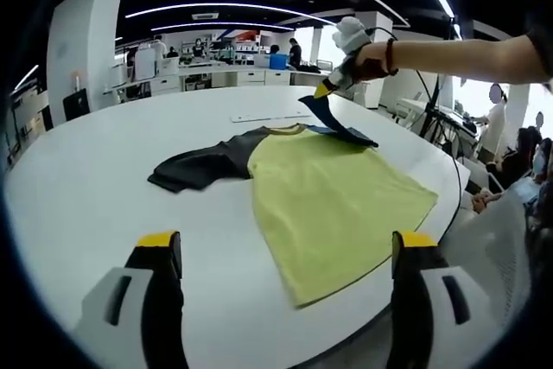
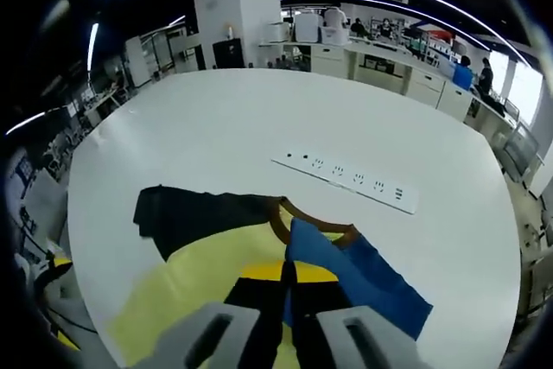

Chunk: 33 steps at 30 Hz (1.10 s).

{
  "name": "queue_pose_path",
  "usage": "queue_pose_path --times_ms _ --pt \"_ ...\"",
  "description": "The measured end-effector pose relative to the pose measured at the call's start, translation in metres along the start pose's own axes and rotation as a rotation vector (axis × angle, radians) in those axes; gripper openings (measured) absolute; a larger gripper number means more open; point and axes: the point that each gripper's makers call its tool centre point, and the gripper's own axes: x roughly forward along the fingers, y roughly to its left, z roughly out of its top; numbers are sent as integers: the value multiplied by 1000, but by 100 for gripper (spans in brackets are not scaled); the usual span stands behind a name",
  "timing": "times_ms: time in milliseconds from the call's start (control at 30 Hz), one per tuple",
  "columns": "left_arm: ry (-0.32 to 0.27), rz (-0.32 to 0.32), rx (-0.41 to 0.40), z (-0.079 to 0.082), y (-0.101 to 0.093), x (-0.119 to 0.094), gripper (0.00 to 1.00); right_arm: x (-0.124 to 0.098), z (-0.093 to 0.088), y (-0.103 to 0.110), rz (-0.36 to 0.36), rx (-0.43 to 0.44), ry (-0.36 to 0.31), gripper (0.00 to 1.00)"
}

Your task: Fold the garment on the visible template until the final outline fits inside the template.

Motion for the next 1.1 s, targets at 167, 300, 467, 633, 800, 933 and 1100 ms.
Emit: queue_pose_path --times_ms 167,300,467,633,800,933,1100 --pt "13 4 0 -4 1 0 99 5 3 15 19 -1 -7 0" --pt "15 2 -7 -6 -1 1 98 8 5 28 33 -6 -9 0" --pt "22 2 -13 -9 0 0 97 8 15 41 46 15 -35 0" --pt "21 7 -12 -9 3 -1 97 10 23 56 68 4 -53 0" --pt "25 9 -16 -10 5 0 97 13 26 72 93 -16 -58 0" --pt "32 9 -19 -12 6 1 97 14 25 80 108 -31 -58 0" --pt "34 10 -22 -13 7 2 97 14 21 92 125 -61 -54 0"
